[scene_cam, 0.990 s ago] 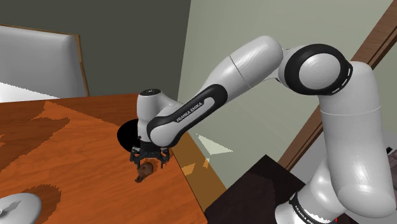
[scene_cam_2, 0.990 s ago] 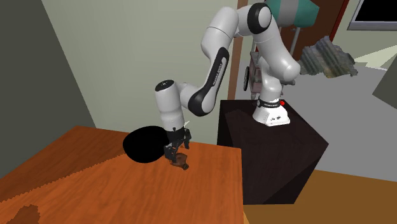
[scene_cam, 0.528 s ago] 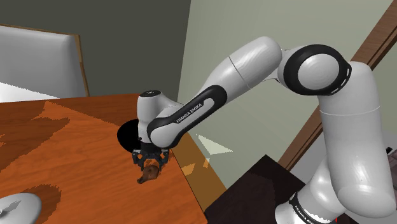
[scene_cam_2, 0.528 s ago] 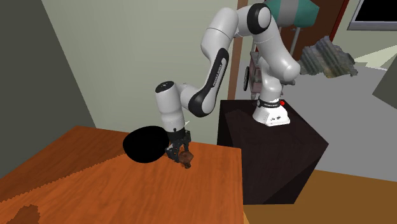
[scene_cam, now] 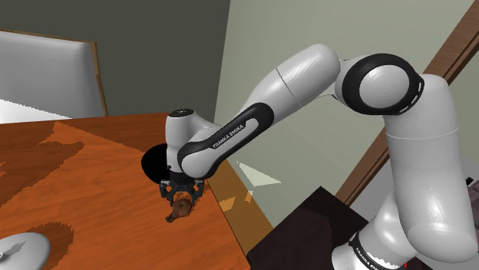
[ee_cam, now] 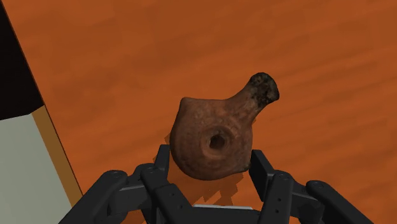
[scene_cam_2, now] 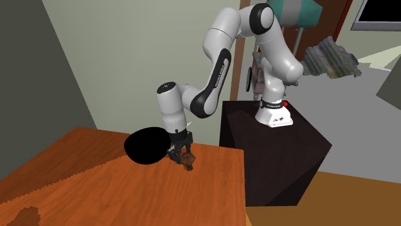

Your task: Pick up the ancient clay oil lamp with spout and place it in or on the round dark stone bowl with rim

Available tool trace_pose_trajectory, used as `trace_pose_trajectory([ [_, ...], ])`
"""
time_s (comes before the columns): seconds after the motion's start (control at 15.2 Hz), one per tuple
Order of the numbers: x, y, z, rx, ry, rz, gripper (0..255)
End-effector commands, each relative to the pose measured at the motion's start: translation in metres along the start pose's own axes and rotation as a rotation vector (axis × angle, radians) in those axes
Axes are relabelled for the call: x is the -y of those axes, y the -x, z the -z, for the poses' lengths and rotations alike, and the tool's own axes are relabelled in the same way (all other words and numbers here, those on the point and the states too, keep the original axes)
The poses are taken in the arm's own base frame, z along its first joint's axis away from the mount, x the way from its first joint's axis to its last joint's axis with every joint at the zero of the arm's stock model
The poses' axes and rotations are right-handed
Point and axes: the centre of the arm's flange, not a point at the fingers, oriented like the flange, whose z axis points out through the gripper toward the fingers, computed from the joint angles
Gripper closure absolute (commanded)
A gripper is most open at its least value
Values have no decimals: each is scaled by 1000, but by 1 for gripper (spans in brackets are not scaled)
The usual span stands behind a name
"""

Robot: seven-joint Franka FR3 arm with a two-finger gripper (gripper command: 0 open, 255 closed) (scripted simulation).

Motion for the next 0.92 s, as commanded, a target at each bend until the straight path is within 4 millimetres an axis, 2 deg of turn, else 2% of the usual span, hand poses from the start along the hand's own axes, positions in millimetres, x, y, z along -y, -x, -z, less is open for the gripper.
trace_pose_trajectory([
  [0.0,0,1,5,0,0,0,255],
  [0.86,-4,9,73,0,0,0,255],
])
